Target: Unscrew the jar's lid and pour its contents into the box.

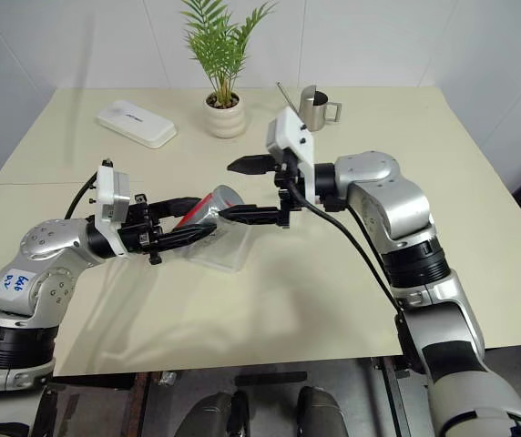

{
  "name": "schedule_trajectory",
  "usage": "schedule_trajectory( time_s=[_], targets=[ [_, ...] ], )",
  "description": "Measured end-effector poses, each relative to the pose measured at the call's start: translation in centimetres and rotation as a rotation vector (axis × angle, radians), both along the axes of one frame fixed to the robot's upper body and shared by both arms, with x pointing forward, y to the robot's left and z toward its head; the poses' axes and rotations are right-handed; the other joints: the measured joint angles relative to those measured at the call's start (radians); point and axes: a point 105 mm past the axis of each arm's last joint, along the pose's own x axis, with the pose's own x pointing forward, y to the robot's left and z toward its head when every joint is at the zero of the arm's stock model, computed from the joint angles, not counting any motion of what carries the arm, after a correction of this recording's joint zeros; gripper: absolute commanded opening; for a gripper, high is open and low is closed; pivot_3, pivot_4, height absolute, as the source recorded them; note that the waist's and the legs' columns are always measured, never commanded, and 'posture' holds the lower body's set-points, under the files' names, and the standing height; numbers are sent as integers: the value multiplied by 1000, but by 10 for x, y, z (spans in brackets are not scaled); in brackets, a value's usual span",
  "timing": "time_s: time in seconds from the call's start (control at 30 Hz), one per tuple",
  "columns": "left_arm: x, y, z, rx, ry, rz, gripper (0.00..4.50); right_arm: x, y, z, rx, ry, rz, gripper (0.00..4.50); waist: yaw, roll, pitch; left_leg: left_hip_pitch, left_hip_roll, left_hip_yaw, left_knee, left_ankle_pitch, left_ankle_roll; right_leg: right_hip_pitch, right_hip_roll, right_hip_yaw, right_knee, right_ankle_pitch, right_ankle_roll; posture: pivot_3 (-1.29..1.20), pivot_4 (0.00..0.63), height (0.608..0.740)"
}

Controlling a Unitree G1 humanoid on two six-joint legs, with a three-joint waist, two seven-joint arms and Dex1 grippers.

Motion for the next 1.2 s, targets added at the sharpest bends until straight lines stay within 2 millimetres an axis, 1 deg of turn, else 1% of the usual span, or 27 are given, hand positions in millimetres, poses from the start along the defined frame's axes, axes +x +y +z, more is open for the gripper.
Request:
schedule_trajectory(
  time_s=[0.1,0.17,0.3,0.37,0.43,0.5,0.57,0.67,0.73,0.83,1.03,1.07,1.13,1.2],
  targets=[
    [-3,0,-2,4,4,-24,1972,12,-22,13,57,-19,-105,4482,0,0,0,0,0,0,0,0,0,0,0,0,0,0,0,0,150,740],
    [-2,-1,-1,-4,0,-24,1972,12,-24,16,73,-21,-111,4482,0,0,0,0,0,0,0,0,0,0,-1,0,0,0,0,0,150,740],
    [0,-2,-1,-67,0,2,1972,3,-21,14,111,24,-69,4482,-2,0,0,0,1,0,0,0,0,0,-1,1,0,0,0,0,150,740],
    [2,1,0,-92,-3,30,1972,6,-23,14,106,23,-106,4482,0,0,0,0,1,0,1,0,0,0,-1,0,0,0,0,0,150,740],
    [4,3,3,-123,-11,54,1972,14,-29,9,58,9,-183,4482,0,0,0,0,1,0,1,0,0,0,-1,0,0,0,0,0,150,740],
    [6,7,8,-160,-20,80,1972,22,-33,0,-13,5,-258,4482,2,0,0,0,1,0,1,0,0,1,-2,1,0,0,0,0,150,740],
    [7,10,11,-180,-26,100,1972,25,-33,-12,-49,39,-295,4482,1,0,0,0,1,0,1,0,0,1,-2,1,0,0,0,0,150,740],
    [8,9,11,-192,-25,106,1972,24,-29,-24,-80,77,-305,3864,1,0,0,0,1,0,1,0,0,0,-2,0,0,0,0,0,150,740],
    [8,8,11,-197,-23,105,1972,21,-24,-23,-80,77,-291,3256,1,0,0,0,1,0,1,0,0,0,-1,0,0,0,0,0,150,740],
    [8,7,12,-197,-25,102,1972,14,-16,-21,-86,63,-269,2195,0,0,0,0,1,0,1,0,0,0,-1,0,0,0,0,0,150,740],
    [8,4,10,-191,-18,89,1972,9,-4,-21,-79,65,-245,99,0,0,0,0,1,0,1,0,0,0,-1,0,0,0,0,0,150,740],
    [7,3,9,-188,-16,85,1972,8,-2,-22,-77,66,-242,26,0,0,0,0,1,0,1,0,0,0,-1,0,0,0,0,0,150,740],
    [7,1,8,-184,-12,75,1972,6,4,-20,-74,64,-231,26,0,0,0,0,1,0,1,0,0,0,-1,0,0,0,0,0,150,740],
    [7,0,7,-185,-10,69,1972,4,9,-13,-68,48,-221,26,0,0,0,0,1,0,1,0,0,0,-1,0,0,0,0,0,150,740]
  ],
)
